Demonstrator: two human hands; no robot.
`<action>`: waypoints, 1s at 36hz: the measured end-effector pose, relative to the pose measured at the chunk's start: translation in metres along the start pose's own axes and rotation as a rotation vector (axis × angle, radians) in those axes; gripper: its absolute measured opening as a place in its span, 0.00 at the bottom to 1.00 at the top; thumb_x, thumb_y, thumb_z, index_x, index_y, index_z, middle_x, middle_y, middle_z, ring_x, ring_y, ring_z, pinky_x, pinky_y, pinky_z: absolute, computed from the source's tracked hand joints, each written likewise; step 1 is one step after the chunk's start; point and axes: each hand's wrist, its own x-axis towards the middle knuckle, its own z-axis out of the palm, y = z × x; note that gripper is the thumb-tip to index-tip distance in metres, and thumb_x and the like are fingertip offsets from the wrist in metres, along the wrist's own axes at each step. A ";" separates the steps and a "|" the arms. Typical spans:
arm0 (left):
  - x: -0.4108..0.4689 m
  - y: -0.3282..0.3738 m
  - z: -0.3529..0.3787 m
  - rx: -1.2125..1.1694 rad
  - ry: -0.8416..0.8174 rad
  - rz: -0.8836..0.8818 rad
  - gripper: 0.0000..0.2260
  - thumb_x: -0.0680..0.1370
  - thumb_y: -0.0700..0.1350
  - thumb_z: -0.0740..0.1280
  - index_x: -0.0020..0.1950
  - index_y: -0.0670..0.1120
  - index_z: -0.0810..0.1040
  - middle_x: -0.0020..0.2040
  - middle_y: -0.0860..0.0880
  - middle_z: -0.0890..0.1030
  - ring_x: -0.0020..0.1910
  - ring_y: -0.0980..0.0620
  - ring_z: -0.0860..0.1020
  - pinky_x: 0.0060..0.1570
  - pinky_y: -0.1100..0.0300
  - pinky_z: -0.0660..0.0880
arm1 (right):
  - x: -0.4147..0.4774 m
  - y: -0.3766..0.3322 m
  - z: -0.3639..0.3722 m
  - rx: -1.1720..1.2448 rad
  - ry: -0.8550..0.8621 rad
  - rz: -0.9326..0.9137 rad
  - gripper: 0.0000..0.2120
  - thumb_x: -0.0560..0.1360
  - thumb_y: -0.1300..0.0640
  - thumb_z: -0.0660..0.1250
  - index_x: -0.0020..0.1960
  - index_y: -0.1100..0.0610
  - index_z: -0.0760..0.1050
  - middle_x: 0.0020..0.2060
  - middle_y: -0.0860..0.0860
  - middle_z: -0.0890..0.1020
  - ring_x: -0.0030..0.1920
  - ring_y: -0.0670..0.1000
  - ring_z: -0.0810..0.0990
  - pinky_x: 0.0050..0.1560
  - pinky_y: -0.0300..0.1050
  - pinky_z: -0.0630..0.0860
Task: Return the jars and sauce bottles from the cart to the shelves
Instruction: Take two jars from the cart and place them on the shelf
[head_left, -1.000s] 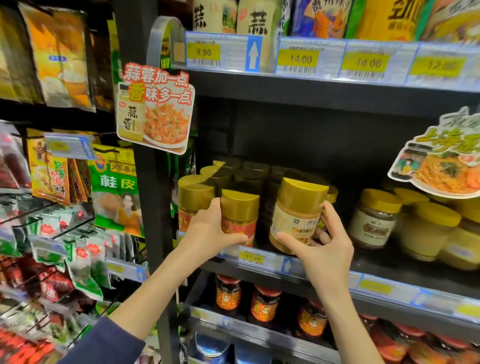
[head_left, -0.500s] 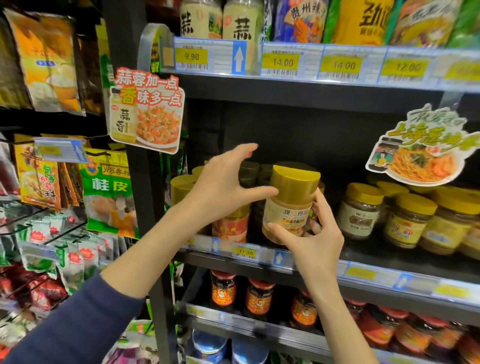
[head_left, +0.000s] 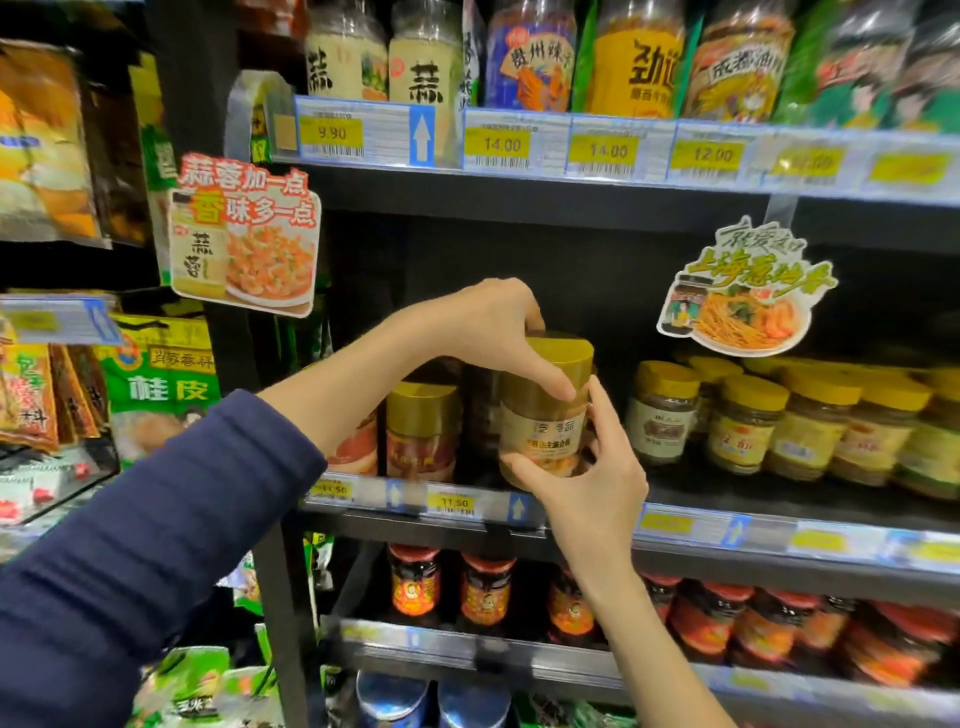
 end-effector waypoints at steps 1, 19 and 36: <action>0.001 -0.001 -0.002 -0.008 -0.012 0.006 0.34 0.63 0.64 0.73 0.62 0.44 0.76 0.54 0.49 0.80 0.51 0.52 0.79 0.46 0.60 0.80 | 0.000 0.000 -0.001 0.001 0.001 -0.003 0.44 0.60 0.46 0.78 0.72 0.45 0.62 0.58 0.39 0.74 0.59 0.41 0.75 0.58 0.49 0.77; 0.000 -0.038 0.029 0.006 -0.043 -0.137 0.41 0.61 0.66 0.73 0.66 0.44 0.72 0.61 0.47 0.76 0.58 0.50 0.75 0.55 0.53 0.77 | -0.022 0.030 -0.018 -0.360 -0.175 -0.073 0.17 0.69 0.52 0.73 0.56 0.55 0.78 0.52 0.48 0.81 0.54 0.48 0.78 0.63 0.54 0.72; -0.001 -0.055 0.049 -0.006 -0.125 -0.176 0.40 0.63 0.65 0.72 0.68 0.48 0.65 0.66 0.47 0.71 0.62 0.48 0.71 0.60 0.49 0.73 | -0.033 0.051 -0.021 -0.416 -0.272 -0.217 0.17 0.68 0.50 0.71 0.55 0.55 0.78 0.47 0.47 0.81 0.50 0.49 0.78 0.70 0.52 0.61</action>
